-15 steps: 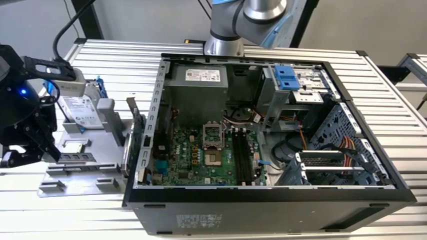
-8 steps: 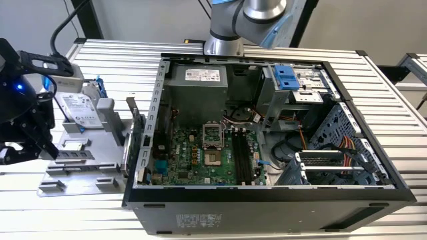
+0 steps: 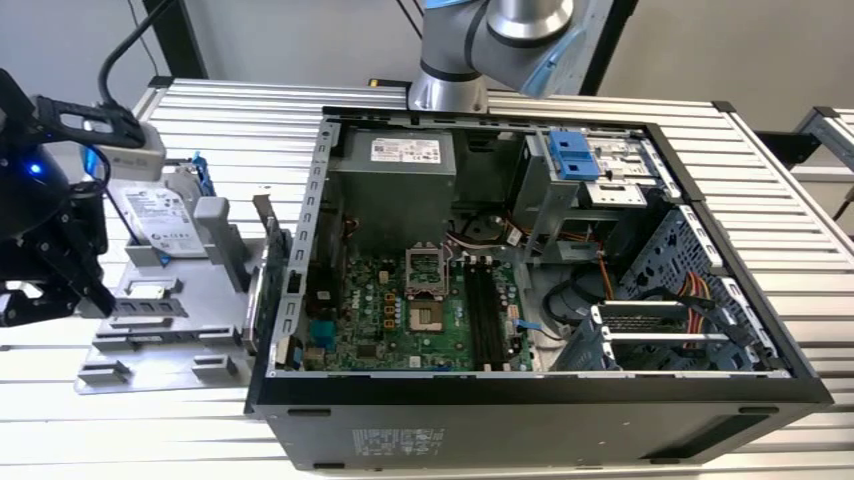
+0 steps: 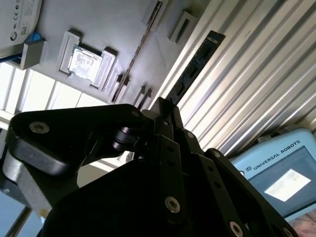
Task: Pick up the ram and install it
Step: 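Pick up the ram and move it above insertion slot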
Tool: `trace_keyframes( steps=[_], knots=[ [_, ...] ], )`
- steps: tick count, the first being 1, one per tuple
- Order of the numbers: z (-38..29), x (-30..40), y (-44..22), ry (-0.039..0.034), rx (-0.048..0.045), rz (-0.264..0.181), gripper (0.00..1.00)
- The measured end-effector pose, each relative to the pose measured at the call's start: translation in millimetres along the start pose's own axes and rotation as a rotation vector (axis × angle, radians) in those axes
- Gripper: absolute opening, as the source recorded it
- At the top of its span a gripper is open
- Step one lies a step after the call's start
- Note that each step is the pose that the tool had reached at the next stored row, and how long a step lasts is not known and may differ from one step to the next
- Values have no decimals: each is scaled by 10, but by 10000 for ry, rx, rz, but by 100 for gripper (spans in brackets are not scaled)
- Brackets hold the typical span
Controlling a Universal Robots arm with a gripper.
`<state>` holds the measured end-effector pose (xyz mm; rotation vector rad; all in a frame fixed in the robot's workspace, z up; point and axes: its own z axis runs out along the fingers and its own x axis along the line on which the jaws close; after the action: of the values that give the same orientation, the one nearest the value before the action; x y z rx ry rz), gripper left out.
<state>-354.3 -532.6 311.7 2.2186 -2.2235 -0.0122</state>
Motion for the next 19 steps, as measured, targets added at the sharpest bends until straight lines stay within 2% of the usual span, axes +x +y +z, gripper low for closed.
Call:
trace_keyframes(
  steps=[19],
  knots=[
    [-201, -1, 1, 1, 0, 1, 0]
  ],
)
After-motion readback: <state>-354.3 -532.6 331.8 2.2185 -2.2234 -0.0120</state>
